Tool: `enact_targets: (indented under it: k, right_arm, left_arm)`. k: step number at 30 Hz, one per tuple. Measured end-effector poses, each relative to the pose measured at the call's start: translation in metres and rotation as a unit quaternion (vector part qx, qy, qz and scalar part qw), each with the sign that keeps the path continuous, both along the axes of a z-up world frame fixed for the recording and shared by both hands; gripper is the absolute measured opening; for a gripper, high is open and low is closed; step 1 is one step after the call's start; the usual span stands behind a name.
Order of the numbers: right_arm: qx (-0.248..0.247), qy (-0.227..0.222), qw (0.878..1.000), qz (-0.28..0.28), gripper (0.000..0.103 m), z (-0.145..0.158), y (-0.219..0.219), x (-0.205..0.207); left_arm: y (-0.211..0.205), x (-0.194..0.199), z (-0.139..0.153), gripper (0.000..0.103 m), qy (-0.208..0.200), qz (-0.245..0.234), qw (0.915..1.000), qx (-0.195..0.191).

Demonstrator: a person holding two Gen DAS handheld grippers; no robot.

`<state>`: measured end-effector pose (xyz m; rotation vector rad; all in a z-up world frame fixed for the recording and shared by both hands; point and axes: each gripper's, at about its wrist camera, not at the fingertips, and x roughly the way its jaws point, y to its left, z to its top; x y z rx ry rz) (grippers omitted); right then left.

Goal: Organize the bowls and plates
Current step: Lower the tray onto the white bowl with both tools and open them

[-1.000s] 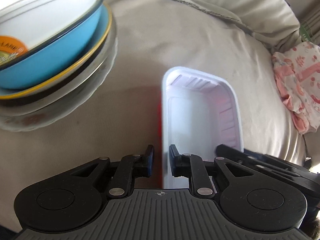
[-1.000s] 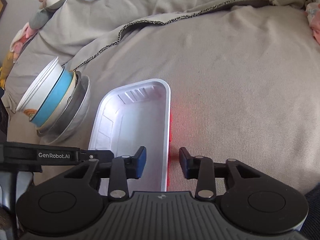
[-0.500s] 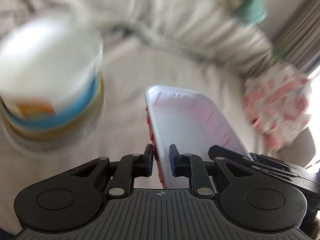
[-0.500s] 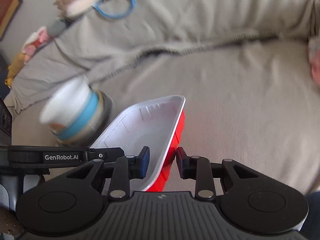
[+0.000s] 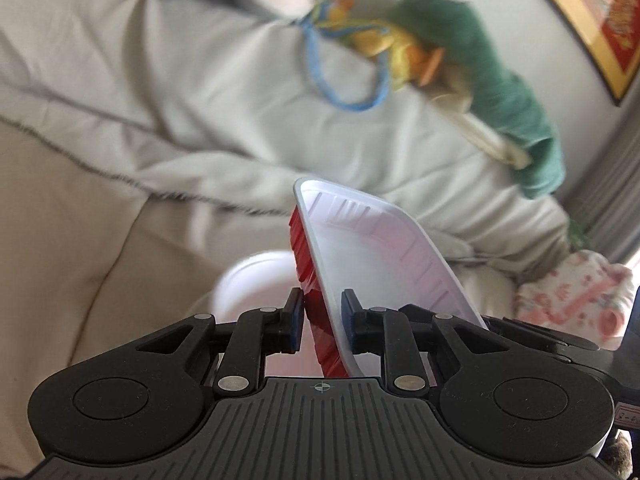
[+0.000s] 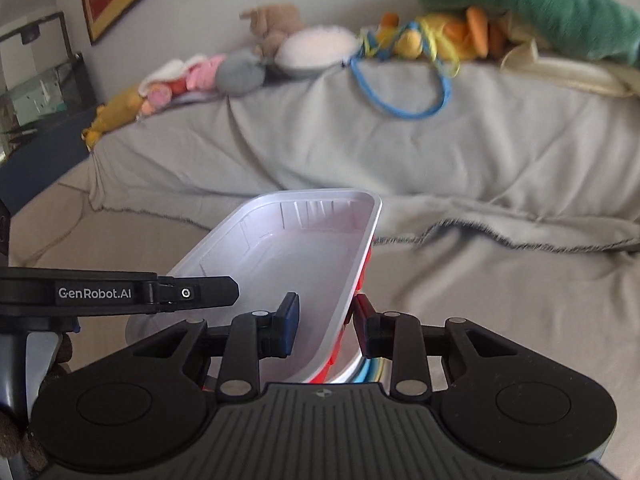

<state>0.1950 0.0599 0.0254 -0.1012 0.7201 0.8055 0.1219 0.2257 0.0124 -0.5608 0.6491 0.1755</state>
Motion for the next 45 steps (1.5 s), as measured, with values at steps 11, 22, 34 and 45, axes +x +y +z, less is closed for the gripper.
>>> enact_targets:
  k: [11,22,34,45]
  right_arm:
    - [-0.053,0.032,0.998,-0.023,0.03,-0.042,0.035,0.013]
    - [-0.062,0.018,0.998,-0.021,0.03,-0.04,0.047,0.007]
    - [-0.054,-0.03,0.998,-0.02,0.032,-0.015,0.022,-0.004]
    - [0.0,0.027,0.999,-0.028,0.066,-0.012,-0.067,-0.083]
  left_arm:
    - [0.047,-0.013,-0.035,0.023,-0.003,0.014,0.9975,-0.069]
    - [0.053,-0.019,-0.038,0.022,-0.003,0.012,0.9949,-0.1]
    - [0.052,-0.033,-0.021,0.022,-0.01,0.047,0.9945,-0.094]
    - [-0.055,-0.131,0.004,0.023,0.028,0.028,0.9975,0.059]
